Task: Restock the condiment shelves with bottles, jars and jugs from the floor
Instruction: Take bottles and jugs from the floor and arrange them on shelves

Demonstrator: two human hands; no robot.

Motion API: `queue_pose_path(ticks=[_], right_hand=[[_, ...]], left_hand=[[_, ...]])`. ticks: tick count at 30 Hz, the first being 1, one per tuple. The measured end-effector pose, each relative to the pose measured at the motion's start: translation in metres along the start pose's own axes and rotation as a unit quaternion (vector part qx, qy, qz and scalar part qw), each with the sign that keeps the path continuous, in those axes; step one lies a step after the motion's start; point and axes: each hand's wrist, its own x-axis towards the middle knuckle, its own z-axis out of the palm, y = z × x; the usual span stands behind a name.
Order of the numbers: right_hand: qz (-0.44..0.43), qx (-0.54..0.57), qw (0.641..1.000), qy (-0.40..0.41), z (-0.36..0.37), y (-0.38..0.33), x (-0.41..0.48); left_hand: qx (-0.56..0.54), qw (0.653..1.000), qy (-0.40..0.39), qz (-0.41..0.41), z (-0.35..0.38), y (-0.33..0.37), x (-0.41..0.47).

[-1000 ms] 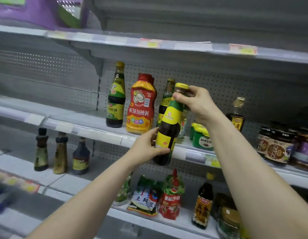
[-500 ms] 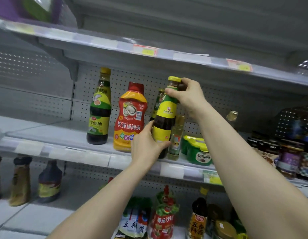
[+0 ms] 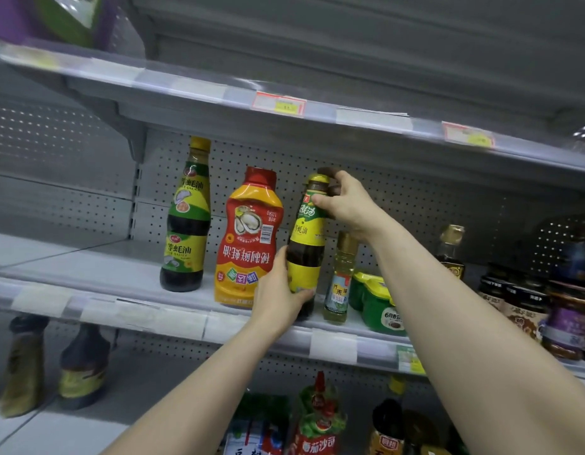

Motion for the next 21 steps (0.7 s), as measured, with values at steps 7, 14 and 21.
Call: queue_pose_path(ticks=[7,14,21], right_hand=[[-0.068,-0.157,0.983,0.062,0.002,0.008,0.006],[-0.026,-0.107,0.99,0.086,0.004,0.008,0.012],[-0.033,-0.099,0.991,0.081,0.001,0.014,0.007]], left_hand=[[0.015,0.999,0.038,-0.002,0.005,-0.004,0.0],[0.052,0.998,0.022,-0.004,0.009,-0.015,-0.004],[0.078,0.997,0.023,-0.009,0.011,-0.016,-0.003]])
